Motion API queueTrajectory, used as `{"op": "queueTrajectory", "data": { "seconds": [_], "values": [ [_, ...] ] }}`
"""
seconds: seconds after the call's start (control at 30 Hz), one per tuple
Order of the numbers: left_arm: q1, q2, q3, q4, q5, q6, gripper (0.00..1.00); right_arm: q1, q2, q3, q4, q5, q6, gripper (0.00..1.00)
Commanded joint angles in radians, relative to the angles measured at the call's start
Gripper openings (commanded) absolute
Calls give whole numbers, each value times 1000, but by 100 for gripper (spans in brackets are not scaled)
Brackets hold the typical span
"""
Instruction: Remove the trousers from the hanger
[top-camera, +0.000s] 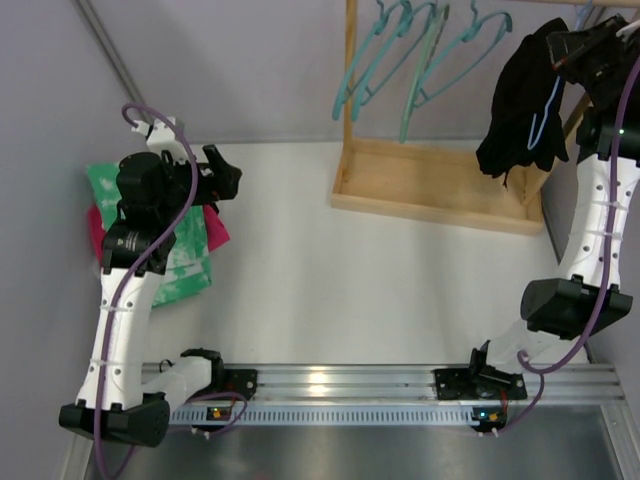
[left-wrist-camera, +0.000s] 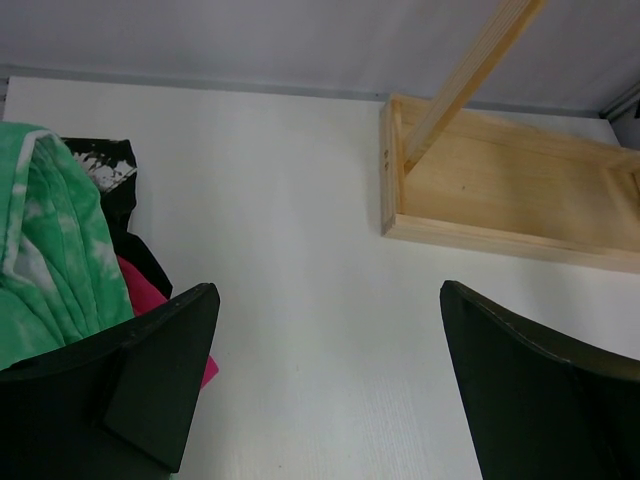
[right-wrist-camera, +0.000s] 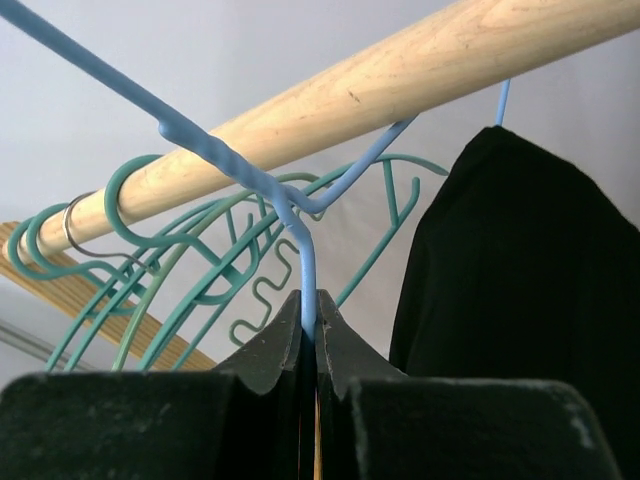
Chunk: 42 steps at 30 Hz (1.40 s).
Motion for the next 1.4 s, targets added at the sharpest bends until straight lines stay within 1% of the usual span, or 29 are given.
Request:
{"op": "queueTrajectory", "data": {
  "seconds": [0.0, 0.1, 0.2, 0.33, 0.43, 0.47, 0.5, 0.53, 0.57, 0.73, 0.8, 0.83, 1.0, 1.03, 1.07, 1.13, 1.17, 1.2, 1.27, 1.3, 1.37],
  "values": [
    [5, -35, -4, 73, 17, 24, 98, 5, -133, -14, 189, -12, -1, 0],
    [5, -48, -12, 72, 62, 68, 98, 3, -188, -90, 190, -32, 14, 0],
    [5, -68, -27, 73, 151, 120, 98, 3, -251, -170, 184, -53, 29, 0],
    [5, -113, -78, 105, 208, 152, 98, 3, -339, -282, 161, -84, 51, 0],
    [5, -151, -132, 122, 271, 203, 98, 0, -406, -336, 143, -103, 68, 0],
    [5, -160, -159, 121, 343, 246, 98, 2, -431, -340, 132, -107, 71, 0],
    [5, -171, -176, 122, 372, 255, 98, 0, -445, -347, 103, -115, 88, 0],
    [5, -200, -216, 125, 398, 313, 98, -1, -455, -368, 91, -119, 100, 0],
    [4, -217, -239, 131, 446, 332, 98, -1, -484, -385, 88, -129, 127, 0],
    [-5, -315, -381, 168, 512, 430, 98, 0, -558, -480, 49, -173, 220, 0],
    [-14, -341, -405, 167, 544, 470, 98, 0, -589, -508, 28, -190, 255, 0],
    [-16, -350, -421, 167, 550, 519, 98, 0, -601, -544, 23, -196, 267, 0],
    [-45, -338, -454, 205, 578, 570, 98, 5, -690, -650, -3, -215, 312, 0],
    [-57, -329, -460, 219, 551, 576, 98, 5, -708, -676, -4, -216, 318, 0],
    [-76, -317, -458, 243, 532, 585, 98, 5, -719, -687, -6, -222, 329, 0],
    [-164, -274, -436, 255, 486, 619, 98, 5, -744, -713, -4, -230, 344, 0],
    [-206, -259, -429, 283, 430, 625, 98, 5, -752, -721, -7, -231, 353, 0],
    [-296, -245, -422, 295, 403, 627, 98, 5, -758, -725, -9, -230, 358, 0],
    [-388, -188, -399, 331, 330, 611, 98, 3, -781, -742, -7, -230, 379, 0],
    [-472, -164, -393, 378, 304, 601, 98, 5, -787, -750, -3, -233, 388, 0],
    [-557, -102, -382, 430, 236, 576, 98, 5, -802, -768, 5, -233, 413, 0]
  ]
}}
